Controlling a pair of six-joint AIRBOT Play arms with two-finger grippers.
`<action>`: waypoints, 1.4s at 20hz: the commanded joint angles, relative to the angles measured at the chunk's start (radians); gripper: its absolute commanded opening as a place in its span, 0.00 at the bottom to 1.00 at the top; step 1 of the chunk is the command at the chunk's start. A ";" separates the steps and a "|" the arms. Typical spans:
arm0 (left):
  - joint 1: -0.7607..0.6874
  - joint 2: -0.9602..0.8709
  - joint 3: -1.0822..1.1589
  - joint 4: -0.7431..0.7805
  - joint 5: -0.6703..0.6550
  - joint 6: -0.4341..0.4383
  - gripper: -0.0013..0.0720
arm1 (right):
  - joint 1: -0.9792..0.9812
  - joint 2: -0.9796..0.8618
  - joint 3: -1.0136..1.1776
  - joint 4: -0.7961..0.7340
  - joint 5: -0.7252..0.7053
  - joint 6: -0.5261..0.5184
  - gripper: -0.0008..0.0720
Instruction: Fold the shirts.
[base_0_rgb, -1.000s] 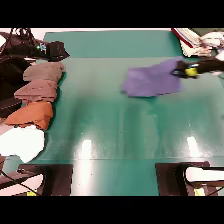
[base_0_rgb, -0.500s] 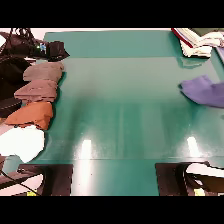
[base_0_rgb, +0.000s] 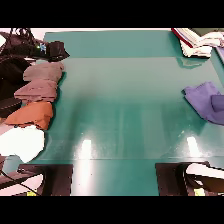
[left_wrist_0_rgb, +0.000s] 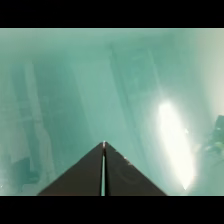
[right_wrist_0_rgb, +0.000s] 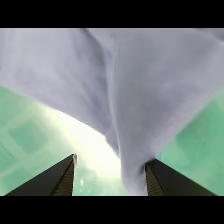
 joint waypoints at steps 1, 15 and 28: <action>0.000 -0.001 0.000 0.001 -0.016 0.005 0.05 | 0.018 0.042 0.001 -0.017 0.038 -0.013 0.68; 0.000 -0.001 0.000 0.002 -0.014 0.011 0.05 | 0.479 0.364 0.001 0.225 -0.093 -0.011 0.68; 0.000 -0.001 0.000 0.001 0.174 0.011 0.05 | 0.774 0.357 0.001 0.225 -0.100 -0.011 0.04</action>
